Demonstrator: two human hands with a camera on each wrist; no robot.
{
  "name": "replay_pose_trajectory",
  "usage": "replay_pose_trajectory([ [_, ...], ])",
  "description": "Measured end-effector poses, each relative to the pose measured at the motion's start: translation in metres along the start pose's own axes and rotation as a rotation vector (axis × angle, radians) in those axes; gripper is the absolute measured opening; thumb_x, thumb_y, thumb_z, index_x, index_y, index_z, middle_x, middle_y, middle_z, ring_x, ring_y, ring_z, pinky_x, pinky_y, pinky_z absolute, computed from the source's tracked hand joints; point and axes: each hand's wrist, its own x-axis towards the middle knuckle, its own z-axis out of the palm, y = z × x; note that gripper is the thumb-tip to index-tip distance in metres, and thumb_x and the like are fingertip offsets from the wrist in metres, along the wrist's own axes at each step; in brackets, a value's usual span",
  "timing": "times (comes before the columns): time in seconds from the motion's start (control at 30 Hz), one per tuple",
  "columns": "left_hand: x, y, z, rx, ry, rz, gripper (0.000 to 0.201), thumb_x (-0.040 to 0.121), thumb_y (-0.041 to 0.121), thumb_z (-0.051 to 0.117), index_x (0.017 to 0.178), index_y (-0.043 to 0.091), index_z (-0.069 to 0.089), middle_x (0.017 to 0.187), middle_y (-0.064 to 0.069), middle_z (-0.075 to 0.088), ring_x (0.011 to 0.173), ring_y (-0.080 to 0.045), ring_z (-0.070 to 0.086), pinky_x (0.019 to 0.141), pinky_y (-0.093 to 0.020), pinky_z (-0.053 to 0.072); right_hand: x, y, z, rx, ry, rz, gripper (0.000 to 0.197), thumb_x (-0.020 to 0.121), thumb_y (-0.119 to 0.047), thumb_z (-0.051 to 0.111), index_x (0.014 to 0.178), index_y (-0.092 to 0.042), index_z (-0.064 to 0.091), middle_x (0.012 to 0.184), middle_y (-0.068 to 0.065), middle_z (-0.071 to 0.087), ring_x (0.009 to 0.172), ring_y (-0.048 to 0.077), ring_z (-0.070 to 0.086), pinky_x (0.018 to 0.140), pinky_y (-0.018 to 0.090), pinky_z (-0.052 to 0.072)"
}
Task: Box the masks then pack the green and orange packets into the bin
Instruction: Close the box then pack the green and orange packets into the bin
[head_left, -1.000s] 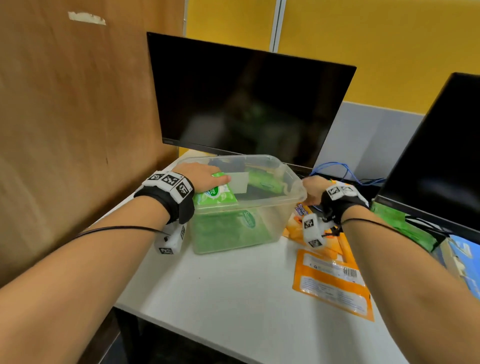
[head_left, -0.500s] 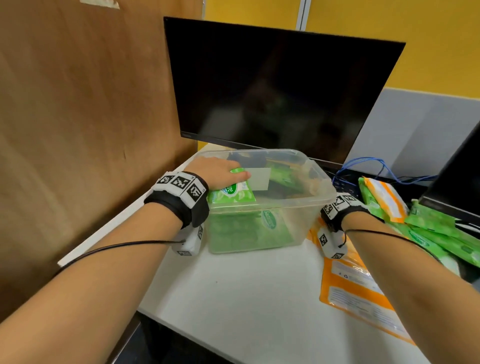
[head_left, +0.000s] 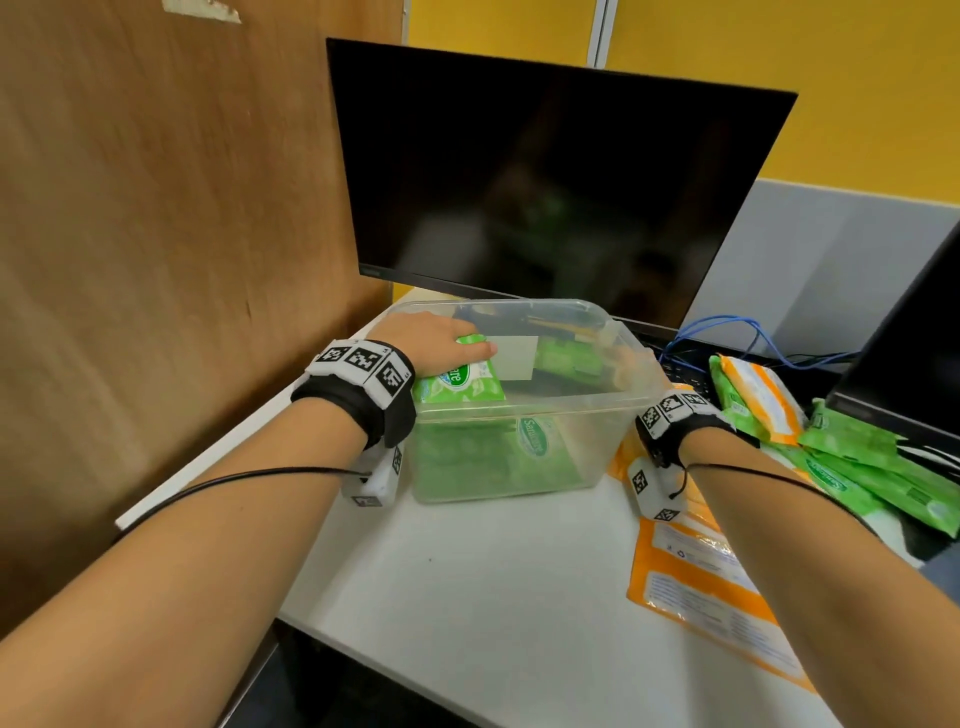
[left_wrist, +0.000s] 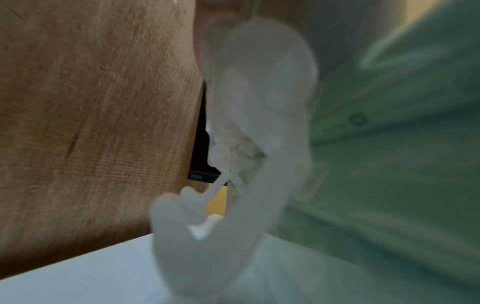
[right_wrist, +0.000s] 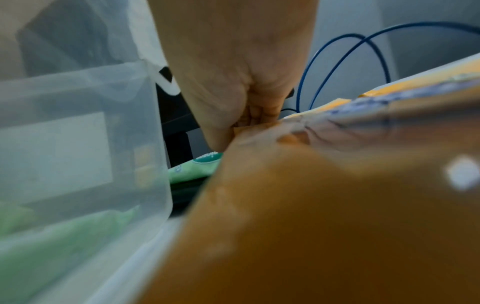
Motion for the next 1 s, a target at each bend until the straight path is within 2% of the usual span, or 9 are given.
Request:
replay_pose_trajectory([
  [0.07,0.0,0.0,0.0,0.0,0.008,-0.005,0.062,0.092,0.067,0.024,0.141,0.034,0.042,0.144,-0.002,0.048,0.129,-0.024,0.046,0.105,-0.04,0.035,-0.024,-0.017,-0.025,-0.148,-0.001,-0.073,0.012,0.094,-0.008,0.049,0.095,-0.005,0.06,0.085,0.013,0.055,0.086,0.031,0.059,0.072,0.032,0.04],
  [0.17,0.0,0.0,0.001,0.003,0.005,-0.005,0.062,0.091,0.068,0.024,0.141,0.034,0.041,0.144,-0.001,0.048,0.129,-0.023,0.045,0.106,-0.041,0.035,-0.055,-0.022,-0.053,-0.255,0.057,-0.078,0.024,0.09,-0.009,0.052,0.067,-0.017,0.049,0.075,0.002,0.053,0.076,0.025,0.058,0.066,0.03,0.041],
  [0.23,0.0,0.0,0.001,0.0,0.003,-0.008,0.062,0.092,0.067,0.024,0.141,0.034,0.042,0.145,-0.001,0.047,0.13,-0.023,0.045,0.107,-0.041,0.035,-0.054,-0.007,-0.069,-0.255,0.114,-0.004,0.011,0.088,-0.017,0.056,0.079,-0.015,0.06,0.077,0.005,0.056,0.075,0.026,0.056,0.065,0.031,0.041],
  [0.33,0.0,0.001,0.0,0.001,-0.001,-0.008,0.062,0.092,0.067,0.024,0.141,0.034,0.041,0.146,-0.001,0.046,0.131,-0.024,0.044,0.108,-0.041,0.033,-0.059,0.005,-0.084,-0.399,-0.06,0.093,0.024,0.083,-0.036,0.061,0.099,-0.02,0.063,0.101,0.009,0.06,0.091,0.027,0.056,0.074,0.032,0.046],
  [0.5,-0.004,0.005,-0.003,0.014,-0.005,-0.015,0.063,0.092,0.068,0.024,0.142,0.034,0.039,0.148,0.0,0.044,0.133,-0.023,0.042,0.108,-0.04,0.032,-0.063,0.017,-0.049,-0.283,-0.312,0.142,0.098,0.063,-0.063,0.072,0.145,-0.03,0.029,0.142,0.003,0.047,0.129,0.03,0.045,0.107,0.045,0.037],
  [0.67,-0.006,0.007,0.001,0.031,-0.019,-0.029,0.063,0.09,0.071,0.022,0.14,0.037,0.04,0.148,0.001,0.044,0.132,-0.024,0.043,0.108,-0.041,0.033,-0.069,0.004,-0.038,-0.275,-0.045,0.178,0.027,0.086,-0.038,0.053,0.103,-0.018,0.06,0.097,0.005,0.064,0.082,0.024,0.059,0.071,0.033,0.049],
  [0.77,-0.007,0.01,0.002,0.051,-0.025,-0.048,0.064,0.09,0.07,0.021,0.141,0.036,0.038,0.148,0.001,0.042,0.133,-0.024,0.042,0.109,-0.042,0.033,-0.072,0.004,-0.066,0.01,0.182,0.22,0.023,0.088,-0.028,0.053,0.095,-0.007,0.061,0.09,0.013,0.065,0.069,0.025,0.056,0.059,0.028,0.041],
  [0.9,-0.01,0.014,0.002,0.066,-0.039,-0.066,0.067,0.089,0.072,0.019,0.144,0.036,0.034,0.151,0.002,0.038,0.136,-0.024,0.039,0.11,-0.042,0.031,-0.099,-0.024,-0.109,0.429,0.521,0.061,0.03,0.094,-0.027,0.054,0.108,-0.001,0.053,0.099,0.012,0.062,0.086,0.027,0.06,0.069,0.035,0.051],
  [1.0,-0.015,0.019,0.001,0.067,-0.047,-0.07,0.068,0.089,0.072,0.019,0.144,0.036,0.033,0.152,0.003,0.037,0.136,-0.024,0.039,0.11,-0.042,0.032,-0.125,-0.065,-0.127,0.611,0.516,-0.129,0.03,0.096,-0.026,0.054,0.118,-0.006,0.048,0.103,-0.001,0.057,0.083,0.011,0.06,0.058,0.013,0.054],
])
